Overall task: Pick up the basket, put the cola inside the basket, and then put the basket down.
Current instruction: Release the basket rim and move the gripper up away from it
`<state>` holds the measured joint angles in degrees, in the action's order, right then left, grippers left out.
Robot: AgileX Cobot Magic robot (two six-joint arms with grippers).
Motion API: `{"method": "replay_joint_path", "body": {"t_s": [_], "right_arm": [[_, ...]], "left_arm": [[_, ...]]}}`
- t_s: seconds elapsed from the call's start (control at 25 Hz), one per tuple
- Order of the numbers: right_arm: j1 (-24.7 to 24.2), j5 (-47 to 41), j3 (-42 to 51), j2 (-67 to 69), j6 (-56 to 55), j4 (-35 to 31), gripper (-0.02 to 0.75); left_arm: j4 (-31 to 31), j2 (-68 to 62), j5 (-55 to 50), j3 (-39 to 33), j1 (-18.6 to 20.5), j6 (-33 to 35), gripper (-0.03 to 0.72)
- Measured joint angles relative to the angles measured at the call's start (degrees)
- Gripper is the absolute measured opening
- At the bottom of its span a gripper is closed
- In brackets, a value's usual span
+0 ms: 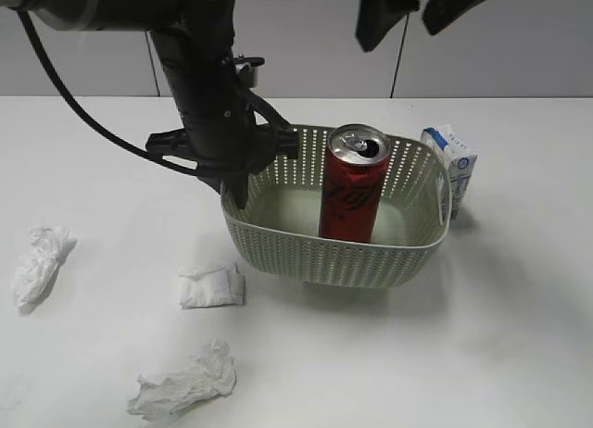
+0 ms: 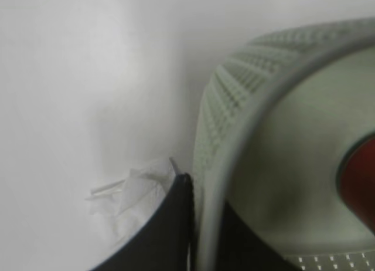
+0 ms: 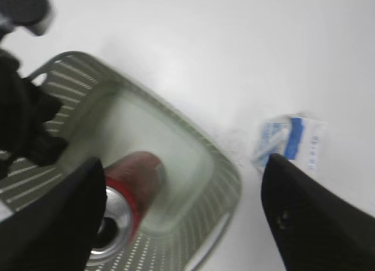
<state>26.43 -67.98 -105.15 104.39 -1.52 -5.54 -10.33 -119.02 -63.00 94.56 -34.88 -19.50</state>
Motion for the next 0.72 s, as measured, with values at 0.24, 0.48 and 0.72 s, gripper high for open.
{"method": "replay_joint_path", "body": {"t_s": [0.24,0.48,0.72], "right_arm": [[-9.3,0.0,3.3,-5.4,-0.4,1.1,0.603],[-13.8,0.0,14.3,-16.6,-0.1,2.0,0.594],[-13.8,1.2,28.5,-33.9,0.2,2.3,0.594]], "left_arm": [[-0.4,0.0,0.0,0.0,1.7,-2.9,-0.001],[-1.3,-0.2,1.7,0.0,3.6,-3.2,-0.001],[-2.0,-2.7,2.6,0.0,3.8,-3.2,-0.001]]}}
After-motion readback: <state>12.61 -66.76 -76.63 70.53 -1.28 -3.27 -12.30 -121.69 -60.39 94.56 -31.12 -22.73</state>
